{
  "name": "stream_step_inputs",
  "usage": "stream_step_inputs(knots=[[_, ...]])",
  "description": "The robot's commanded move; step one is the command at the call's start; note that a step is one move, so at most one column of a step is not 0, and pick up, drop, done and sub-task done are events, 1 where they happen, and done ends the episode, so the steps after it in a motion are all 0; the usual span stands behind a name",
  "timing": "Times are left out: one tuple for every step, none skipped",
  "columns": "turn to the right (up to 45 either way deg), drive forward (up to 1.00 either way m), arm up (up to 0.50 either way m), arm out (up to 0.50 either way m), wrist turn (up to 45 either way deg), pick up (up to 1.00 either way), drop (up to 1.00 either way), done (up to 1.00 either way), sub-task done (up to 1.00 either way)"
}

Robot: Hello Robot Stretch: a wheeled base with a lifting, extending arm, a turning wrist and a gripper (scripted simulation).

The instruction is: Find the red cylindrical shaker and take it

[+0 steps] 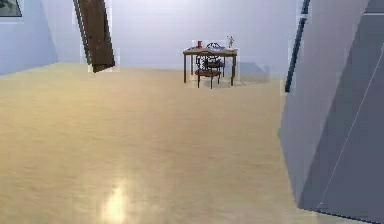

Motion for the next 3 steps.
stream_step_inputs(knots=[[0.0,1.0,0.0,0.0,0.0,0.0,0.0,0.0,0.0],[0.0,1.0,0.0,0.0,0.0,0.0,0.0,0.0,0.0],[0.0,1.0,0.0,0.0,0.0,0.0,0.0,0.0,0.0]])
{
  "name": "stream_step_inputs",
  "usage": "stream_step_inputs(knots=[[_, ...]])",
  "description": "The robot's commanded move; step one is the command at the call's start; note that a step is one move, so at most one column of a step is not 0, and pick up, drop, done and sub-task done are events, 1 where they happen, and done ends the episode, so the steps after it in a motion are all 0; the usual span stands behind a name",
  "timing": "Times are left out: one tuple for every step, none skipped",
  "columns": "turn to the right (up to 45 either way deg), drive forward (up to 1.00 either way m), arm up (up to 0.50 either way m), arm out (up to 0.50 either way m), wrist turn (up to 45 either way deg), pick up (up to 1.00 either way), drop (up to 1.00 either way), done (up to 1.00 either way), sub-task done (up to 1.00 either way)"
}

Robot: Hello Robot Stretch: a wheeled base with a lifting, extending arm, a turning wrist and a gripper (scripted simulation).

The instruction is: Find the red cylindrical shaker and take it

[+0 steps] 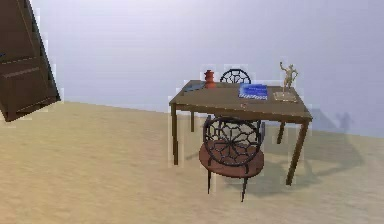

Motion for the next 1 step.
stream_step_inputs(knots=[[-3.0,0.0,0.0,0.0,0.0,0.0,0.0,0.0,0.0]])
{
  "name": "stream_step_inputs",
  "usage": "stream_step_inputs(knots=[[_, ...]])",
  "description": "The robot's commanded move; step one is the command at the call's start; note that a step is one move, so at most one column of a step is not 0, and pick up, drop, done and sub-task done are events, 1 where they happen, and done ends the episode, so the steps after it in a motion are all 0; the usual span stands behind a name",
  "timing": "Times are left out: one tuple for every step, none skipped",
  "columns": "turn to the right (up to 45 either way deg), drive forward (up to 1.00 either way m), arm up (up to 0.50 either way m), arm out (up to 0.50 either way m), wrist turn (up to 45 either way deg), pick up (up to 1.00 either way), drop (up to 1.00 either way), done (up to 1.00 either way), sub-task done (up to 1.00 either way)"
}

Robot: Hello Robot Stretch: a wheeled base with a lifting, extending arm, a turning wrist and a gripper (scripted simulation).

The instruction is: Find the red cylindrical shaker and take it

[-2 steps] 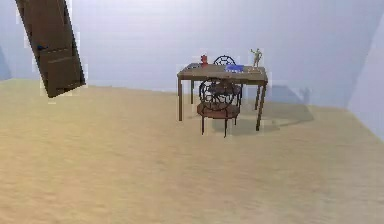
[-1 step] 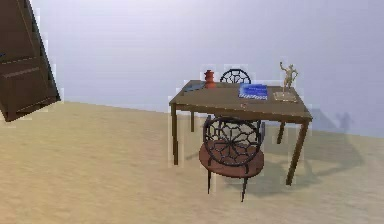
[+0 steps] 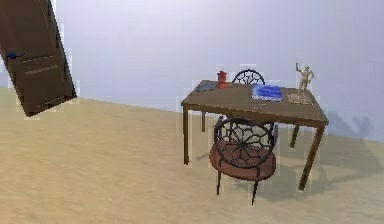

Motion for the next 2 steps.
stream_step_inputs(knots=[[0.0,1.0,0.0,0.0,0.0,0.0,0.0,0.0,0.0],[-45.0,0.0,0.0,0.0,0.0,0.0,0.0,0.0,0.0]])
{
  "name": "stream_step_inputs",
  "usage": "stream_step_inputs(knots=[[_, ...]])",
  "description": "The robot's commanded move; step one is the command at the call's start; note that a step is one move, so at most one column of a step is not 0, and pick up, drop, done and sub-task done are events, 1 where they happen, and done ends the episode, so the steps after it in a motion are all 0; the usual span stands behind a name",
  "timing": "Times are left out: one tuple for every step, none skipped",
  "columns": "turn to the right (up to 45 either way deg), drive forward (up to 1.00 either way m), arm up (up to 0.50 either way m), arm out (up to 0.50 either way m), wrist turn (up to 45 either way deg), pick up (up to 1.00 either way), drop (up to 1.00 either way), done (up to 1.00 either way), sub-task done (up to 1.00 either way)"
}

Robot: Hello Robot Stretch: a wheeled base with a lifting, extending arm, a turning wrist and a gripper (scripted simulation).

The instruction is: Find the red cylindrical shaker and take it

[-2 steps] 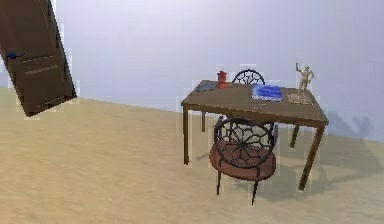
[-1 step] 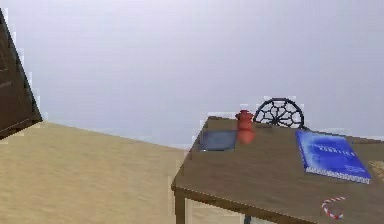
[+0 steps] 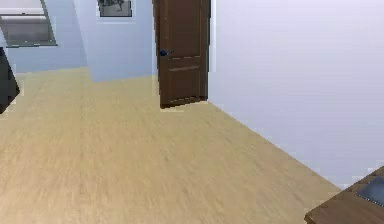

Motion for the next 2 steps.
stream_step_inputs(knots=[[-24.0,0.0,0.0,0.0,0.0,0.0,0.0,0.0,0.0],[42.0,0.0,0.0,0.0,0.0,0.0,0.0,0.0,0.0]])
